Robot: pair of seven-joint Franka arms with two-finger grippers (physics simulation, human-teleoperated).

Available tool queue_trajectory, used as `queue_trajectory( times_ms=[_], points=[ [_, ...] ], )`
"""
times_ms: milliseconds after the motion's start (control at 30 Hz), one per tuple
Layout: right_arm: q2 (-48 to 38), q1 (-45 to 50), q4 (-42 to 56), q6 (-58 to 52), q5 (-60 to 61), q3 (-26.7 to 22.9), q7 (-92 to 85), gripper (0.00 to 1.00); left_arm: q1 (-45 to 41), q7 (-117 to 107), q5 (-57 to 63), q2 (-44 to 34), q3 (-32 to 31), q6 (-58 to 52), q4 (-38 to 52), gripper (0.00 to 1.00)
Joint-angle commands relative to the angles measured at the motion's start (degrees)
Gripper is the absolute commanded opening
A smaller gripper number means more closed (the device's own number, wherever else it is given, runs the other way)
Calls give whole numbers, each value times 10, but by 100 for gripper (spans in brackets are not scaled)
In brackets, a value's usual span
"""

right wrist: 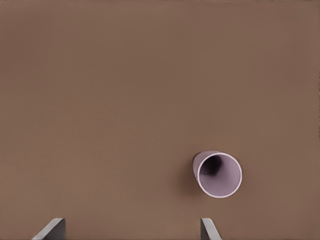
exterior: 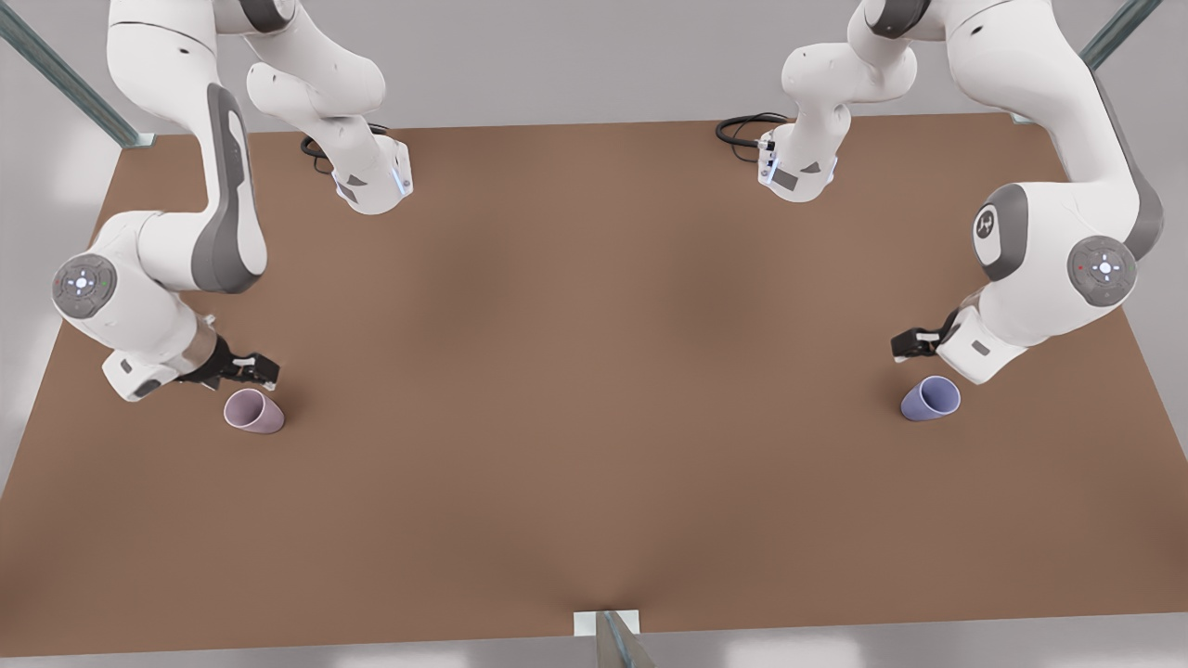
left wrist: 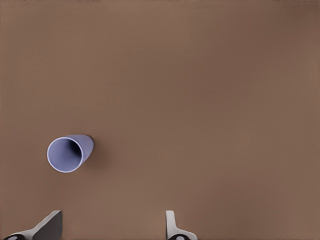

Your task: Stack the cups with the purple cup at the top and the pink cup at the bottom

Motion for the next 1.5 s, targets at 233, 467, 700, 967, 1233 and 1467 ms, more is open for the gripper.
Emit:
queue_trajectory(
  times_ms=[233, 467, 700, 967, 1233, 1467],
  points=[
    [3, -4, 39, -47, -10, -27, -29, 100, 1, 8, -1, 7, 4, 10, 0, 100],
    [10, -7, -100, 135, 2, -72, -116, 100, 1, 7, -1, 20, 5, 8, 1, 100],
    [52, -5, -122, 186, 48, -74, -188, 100, 1, 7, -1, 25, 6, 6, 0, 100],
    [119, -3, -93, 207, 80, -78, -236, 100, 1, 6, -1, 29, 7, 5, 0, 100],
    [142, 1, -98, 209, 96, -80, -245, 93, 1, -1, -1, 31, 6, 0, -1, 100],
    [154, -1, -115, 227, 96, -83, -246, 87, 1, -2, -1, 36, 7, 0, -1, 100]
  ],
)
